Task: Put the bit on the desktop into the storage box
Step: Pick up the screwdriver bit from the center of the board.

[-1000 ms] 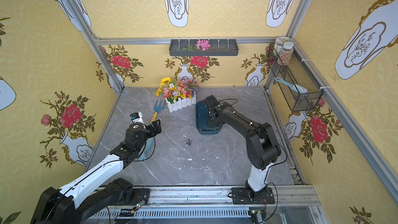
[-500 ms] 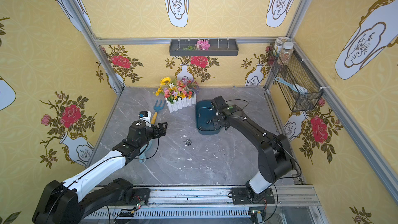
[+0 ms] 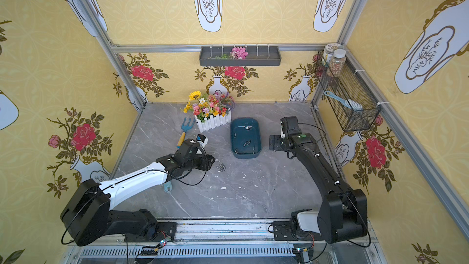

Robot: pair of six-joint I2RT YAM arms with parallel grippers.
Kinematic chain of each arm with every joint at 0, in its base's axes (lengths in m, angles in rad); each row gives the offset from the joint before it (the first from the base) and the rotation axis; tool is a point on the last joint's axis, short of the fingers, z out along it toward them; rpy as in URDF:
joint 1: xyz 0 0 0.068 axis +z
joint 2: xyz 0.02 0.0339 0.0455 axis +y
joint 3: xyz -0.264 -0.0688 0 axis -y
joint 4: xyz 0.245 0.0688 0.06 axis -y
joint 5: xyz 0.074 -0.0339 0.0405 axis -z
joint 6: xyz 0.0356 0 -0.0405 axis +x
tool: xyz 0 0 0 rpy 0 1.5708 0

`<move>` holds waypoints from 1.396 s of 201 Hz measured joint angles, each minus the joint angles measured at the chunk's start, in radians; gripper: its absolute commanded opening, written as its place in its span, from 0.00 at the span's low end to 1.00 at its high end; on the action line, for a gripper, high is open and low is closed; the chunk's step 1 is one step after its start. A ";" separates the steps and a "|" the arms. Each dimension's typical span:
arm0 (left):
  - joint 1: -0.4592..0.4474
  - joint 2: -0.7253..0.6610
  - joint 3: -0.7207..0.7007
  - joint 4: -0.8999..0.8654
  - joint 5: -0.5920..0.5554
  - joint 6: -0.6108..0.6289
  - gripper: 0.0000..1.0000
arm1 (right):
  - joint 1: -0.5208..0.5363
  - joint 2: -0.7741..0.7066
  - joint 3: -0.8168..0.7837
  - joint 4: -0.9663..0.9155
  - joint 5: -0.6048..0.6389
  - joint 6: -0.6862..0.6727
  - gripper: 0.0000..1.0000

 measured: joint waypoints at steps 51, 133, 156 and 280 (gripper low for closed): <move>-0.086 0.103 0.090 -0.081 0.006 0.064 0.57 | -0.153 -0.035 -0.079 0.076 -0.172 0.037 0.97; -0.109 0.224 0.173 -0.158 0.113 0.148 0.48 | -0.231 -0.035 -0.109 0.122 -0.291 0.051 0.97; -0.108 0.256 0.192 -0.169 0.117 0.167 0.47 | -0.233 -0.032 -0.109 0.124 -0.304 0.051 0.97; -0.108 0.362 0.248 -0.190 0.090 0.239 0.39 | -0.247 -0.023 -0.109 0.125 -0.336 0.051 0.97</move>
